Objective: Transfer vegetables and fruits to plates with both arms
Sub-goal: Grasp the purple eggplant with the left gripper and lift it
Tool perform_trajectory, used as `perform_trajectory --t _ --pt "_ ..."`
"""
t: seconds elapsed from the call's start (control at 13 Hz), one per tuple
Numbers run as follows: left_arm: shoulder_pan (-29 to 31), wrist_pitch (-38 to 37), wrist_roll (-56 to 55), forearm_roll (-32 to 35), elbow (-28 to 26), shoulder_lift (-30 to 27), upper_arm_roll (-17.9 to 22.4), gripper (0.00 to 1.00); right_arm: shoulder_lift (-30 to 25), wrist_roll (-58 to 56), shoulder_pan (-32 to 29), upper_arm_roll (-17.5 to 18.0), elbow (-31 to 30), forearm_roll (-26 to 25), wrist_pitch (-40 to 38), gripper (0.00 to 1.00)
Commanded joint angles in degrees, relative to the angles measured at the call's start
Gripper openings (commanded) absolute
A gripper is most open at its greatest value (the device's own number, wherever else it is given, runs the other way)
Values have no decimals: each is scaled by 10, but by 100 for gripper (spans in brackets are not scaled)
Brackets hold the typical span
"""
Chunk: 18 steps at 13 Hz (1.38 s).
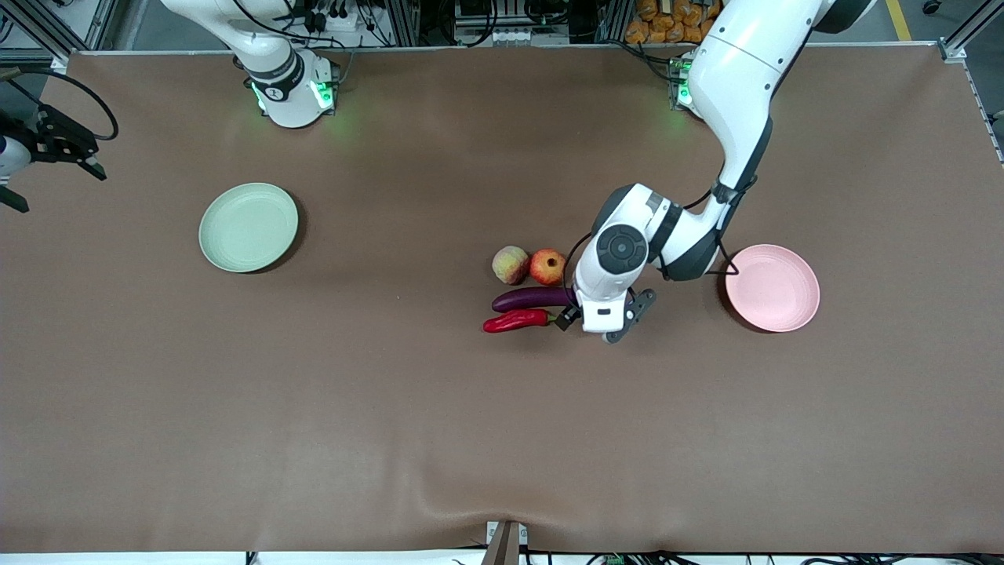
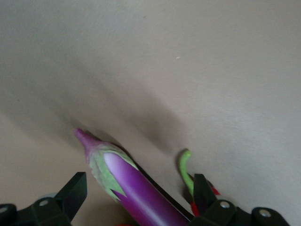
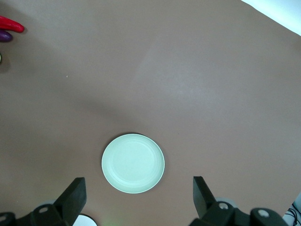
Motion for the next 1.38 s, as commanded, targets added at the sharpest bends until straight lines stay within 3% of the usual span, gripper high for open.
perform_trajectory --t 0.0,0.31,0.62,0.77,0.85,1.31 --pt "-7 83 -54 11 -101 -48 4 100 5 63 -2 2 12 19 -13 100" --pt "-8 93 -72 12 -118 -45 4 100 5 251 0 2 13 40 -15 100" --pt "-7 106 -74 15 -114 -35 4 97 6 262 7 3 15 38 -11 100" --pt "-4 106 -83 15 -112 -35 4 24 6 262 5 2 15 31 -9 100" --pt "-4 106 -97 15 -110 -34 4 2 6 263 4 2 15 31 -9 100" --pt "-3 103 -121 15 -96 -47 8 0 7 268 -1 1 14 31 -8 100"
